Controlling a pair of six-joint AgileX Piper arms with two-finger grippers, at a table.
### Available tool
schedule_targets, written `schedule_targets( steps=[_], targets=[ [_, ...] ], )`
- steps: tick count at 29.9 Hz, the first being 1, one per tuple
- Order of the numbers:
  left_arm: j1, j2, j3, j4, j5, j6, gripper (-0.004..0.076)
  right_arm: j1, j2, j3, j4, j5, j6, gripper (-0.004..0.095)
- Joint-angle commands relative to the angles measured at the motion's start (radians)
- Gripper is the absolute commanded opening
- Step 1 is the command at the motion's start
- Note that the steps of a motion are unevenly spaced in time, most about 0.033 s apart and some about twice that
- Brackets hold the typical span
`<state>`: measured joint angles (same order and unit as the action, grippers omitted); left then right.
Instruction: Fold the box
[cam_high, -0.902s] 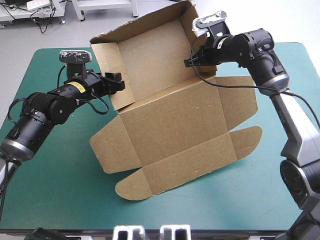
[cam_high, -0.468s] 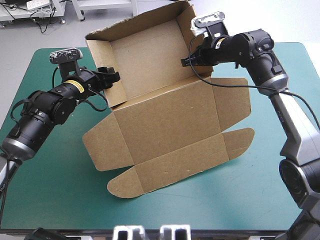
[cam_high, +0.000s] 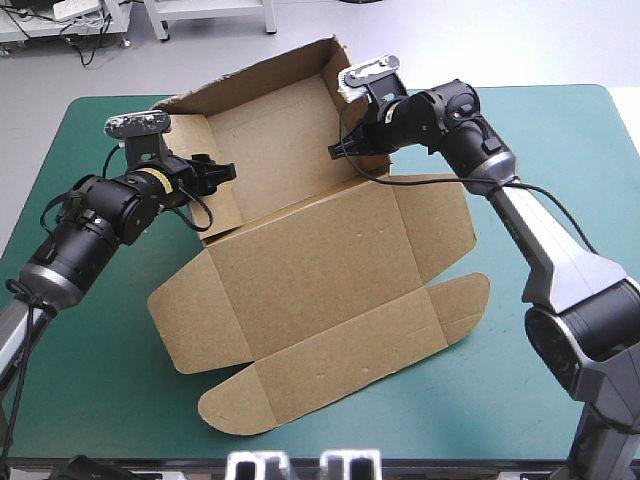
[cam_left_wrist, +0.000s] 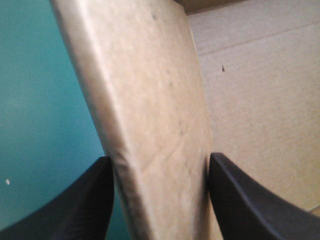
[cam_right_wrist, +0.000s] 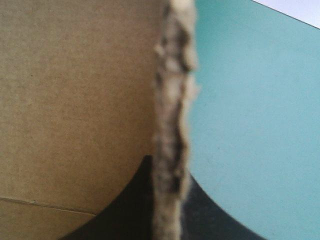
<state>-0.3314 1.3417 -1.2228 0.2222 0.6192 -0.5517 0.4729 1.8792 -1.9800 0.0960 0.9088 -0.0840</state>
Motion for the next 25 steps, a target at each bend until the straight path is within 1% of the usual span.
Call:
schedule_targets(
  steps=[1, 3, 8, 9, 12, 16, 19, 20, 22, 25],
  targets=[
    [-0.007, -0.011, -0.039, 0.025, -0.049, -0.063, 0.0372, 0.012, -0.053, -0.03, 0.094, -0.071, -0.022, -0.0023],
    [-0.007, 0.0, -0.041, 0.02, -0.036, -0.068, 0.0308, 0.012, -0.053, -0.03, 0.099, -0.06, -0.024, -0.0023],
    [-0.007, 0.009, -0.053, 0.01, 0.012, -0.068, 0.0008, 0.012, -0.053, -0.03, 0.097, -0.042, -0.03, -0.0024],
    [-0.007, 0.009, -0.053, 0.01, 0.016, -0.063, -0.0008, 0.012, -0.051, -0.03, 0.091, -0.033, -0.032, -0.0024],
    [-0.007, 0.011, -0.053, 0.003, 0.023, -0.038, -0.0008, 0.012, -0.047, -0.03, 0.053, 0.007, -0.052, -0.0023],
    [-0.007, 0.04, -0.055, -0.054, 0.062, 0.09, -0.0008, 0.012, -0.033, -0.03, -0.028, 0.085, -0.055, -0.0023],
    [-0.007, 0.089, -0.062, -0.115, 0.115, 0.172, -0.0008, 0.005, -0.02, -0.03, -0.054, 0.142, -0.055, -0.0024],
    [-0.007, 0.115, -0.071, -0.138, 0.142, 0.194, -0.0008, 0.001, -0.015, -0.03, -0.05, 0.16, -0.051, -0.0024],
    [-0.007, 0.173, -0.101, -0.207, 0.209, 0.289, -0.0008, -0.006, -0.006, -0.03, -0.05, 0.193, -0.051, -0.0024],
    [-0.007, 0.259, -0.17, -0.316, 0.303, 0.406, -0.0008, -0.026, 0.015, -0.03, -0.013, 0.249, -0.051, -0.0023]
  ],
)
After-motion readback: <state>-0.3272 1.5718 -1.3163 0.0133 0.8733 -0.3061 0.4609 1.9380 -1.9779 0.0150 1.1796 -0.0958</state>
